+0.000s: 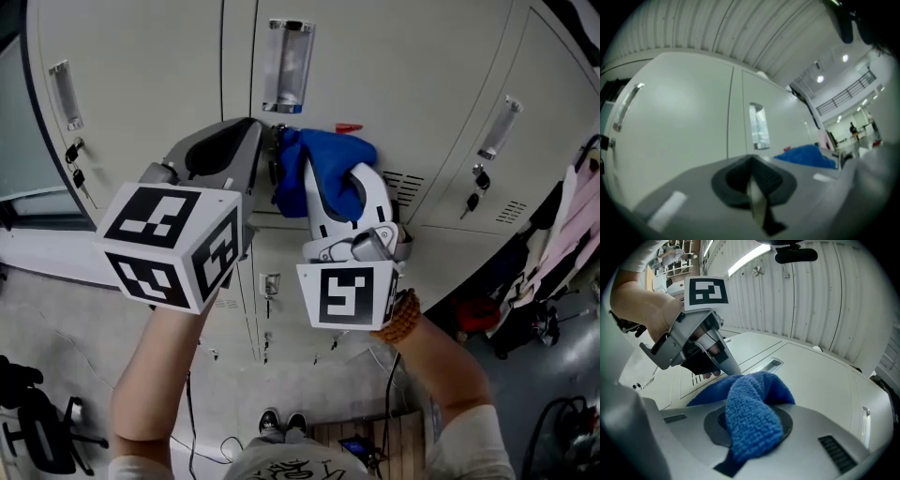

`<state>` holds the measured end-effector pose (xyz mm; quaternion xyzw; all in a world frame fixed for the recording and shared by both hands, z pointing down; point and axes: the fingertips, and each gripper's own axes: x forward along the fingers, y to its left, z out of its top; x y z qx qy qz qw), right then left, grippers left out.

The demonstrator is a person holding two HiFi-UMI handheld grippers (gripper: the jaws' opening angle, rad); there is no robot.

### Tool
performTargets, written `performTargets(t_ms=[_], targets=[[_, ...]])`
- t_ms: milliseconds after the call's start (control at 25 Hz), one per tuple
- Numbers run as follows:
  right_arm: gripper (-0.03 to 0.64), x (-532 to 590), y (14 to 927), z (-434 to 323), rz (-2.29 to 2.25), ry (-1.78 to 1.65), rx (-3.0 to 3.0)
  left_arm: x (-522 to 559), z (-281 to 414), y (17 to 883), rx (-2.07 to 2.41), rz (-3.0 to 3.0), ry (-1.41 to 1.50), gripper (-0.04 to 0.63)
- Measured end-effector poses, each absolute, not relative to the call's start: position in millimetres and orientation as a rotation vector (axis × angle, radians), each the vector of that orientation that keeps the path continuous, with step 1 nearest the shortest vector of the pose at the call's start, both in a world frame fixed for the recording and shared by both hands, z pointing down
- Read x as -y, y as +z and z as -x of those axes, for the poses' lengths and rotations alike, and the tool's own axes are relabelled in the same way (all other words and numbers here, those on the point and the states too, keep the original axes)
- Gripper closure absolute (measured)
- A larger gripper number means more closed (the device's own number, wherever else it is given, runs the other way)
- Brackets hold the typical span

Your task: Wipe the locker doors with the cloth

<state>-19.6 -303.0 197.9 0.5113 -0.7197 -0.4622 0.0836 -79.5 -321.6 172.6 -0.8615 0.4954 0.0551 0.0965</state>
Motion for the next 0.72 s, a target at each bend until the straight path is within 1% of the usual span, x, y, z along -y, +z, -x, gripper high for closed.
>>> performTargets(t_ms=[320, 480, 720], targets=[[0.594, 306.1, 247.0, 30.9, -1.454, -1.329, 2.195, 322.7, 83.8, 198.2, -1.519, 2.522, 0.149, 0.592], [0.594, 306.3, 267.3, 21.1, -1.433, -1.297, 2.190, 323.0, 85.0, 199.0, -1.533, 2.519, 0.151, 0.592], [0.594, 305.6, 254.1, -4.6, -1.468, -1.308, 2.167, 324.8, 84.9, 200.1, -1.545, 2.537, 0.123, 0.592]])
